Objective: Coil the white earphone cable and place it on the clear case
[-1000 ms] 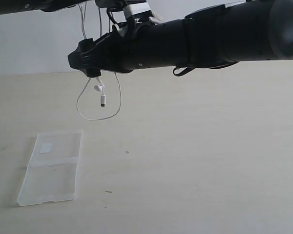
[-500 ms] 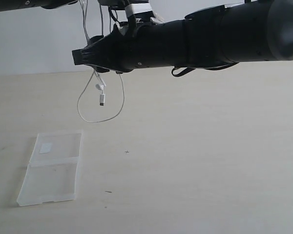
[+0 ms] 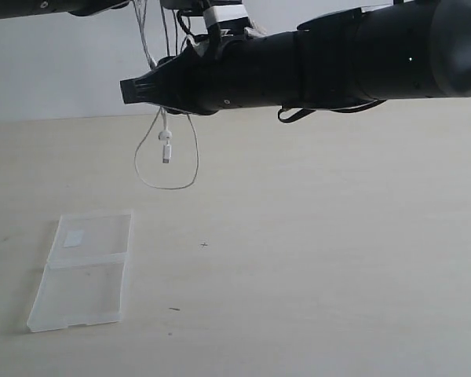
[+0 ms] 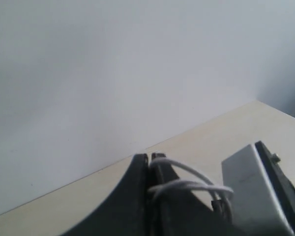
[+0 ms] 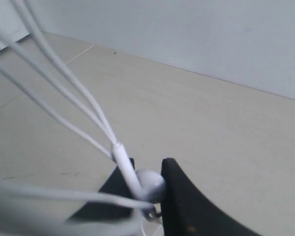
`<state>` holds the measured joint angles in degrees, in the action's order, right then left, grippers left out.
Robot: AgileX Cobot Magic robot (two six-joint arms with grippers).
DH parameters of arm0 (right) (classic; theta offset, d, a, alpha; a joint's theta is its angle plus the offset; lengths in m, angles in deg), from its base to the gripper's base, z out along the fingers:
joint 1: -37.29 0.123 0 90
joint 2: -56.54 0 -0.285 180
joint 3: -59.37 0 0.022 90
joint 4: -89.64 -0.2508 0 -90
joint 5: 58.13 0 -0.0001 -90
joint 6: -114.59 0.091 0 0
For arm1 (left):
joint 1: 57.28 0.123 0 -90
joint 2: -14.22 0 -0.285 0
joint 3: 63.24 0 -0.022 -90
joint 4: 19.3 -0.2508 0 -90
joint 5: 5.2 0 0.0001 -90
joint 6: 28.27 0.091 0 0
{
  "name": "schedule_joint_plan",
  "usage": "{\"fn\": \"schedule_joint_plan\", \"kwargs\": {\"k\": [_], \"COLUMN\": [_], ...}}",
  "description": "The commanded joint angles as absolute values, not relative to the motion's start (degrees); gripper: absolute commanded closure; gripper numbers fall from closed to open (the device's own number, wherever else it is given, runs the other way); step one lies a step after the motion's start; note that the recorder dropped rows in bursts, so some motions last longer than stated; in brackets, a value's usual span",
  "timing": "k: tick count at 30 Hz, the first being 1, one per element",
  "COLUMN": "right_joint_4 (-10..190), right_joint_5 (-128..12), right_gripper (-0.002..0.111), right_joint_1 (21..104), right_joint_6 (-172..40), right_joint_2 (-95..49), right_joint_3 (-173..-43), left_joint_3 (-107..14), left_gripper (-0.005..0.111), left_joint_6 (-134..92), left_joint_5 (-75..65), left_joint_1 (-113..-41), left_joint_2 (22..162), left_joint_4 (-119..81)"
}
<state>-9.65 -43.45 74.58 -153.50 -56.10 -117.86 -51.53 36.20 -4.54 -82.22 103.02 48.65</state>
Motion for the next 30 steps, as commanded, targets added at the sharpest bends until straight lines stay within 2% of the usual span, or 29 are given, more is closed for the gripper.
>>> {"fn": "schedule_joint_plan", "kwargs": {"k": [1, 4, 12, 30], "right_joint_4": [-4.89, -2.13, 8.84, 12.71], "right_joint_5": [-48.62, -53.63, -55.15, -54.79], "right_gripper": [0.108, 0.108, 0.108, 0.108], "right_joint_1": [74.63, 74.63, 74.63, 74.63], "right_joint_6": [-153.93, -153.93, -153.93, -153.93], "right_joint_2": [-53.25, -51.29, -49.15, -45.31], "right_joint_3": [-118.26, -118.26, -118.26, -118.26], "left_joint_3": [-49.29, -45.01, -34.49, -28.94], "left_gripper": [0.107, 0.107, 0.107, 0.106], "left_joint_6": [36.33, 36.33, 35.97, 35.97], "left_joint_5": [-5.20, -5.20, -5.76, -7.68], "left_joint_1": [-82.44, -82.44, -82.44, -82.44], "left_joint_2": [100.08, 97.44, 94.73, 94.73], "left_joint_4": [48.53, 48.53, 48.70, 48.70]}}
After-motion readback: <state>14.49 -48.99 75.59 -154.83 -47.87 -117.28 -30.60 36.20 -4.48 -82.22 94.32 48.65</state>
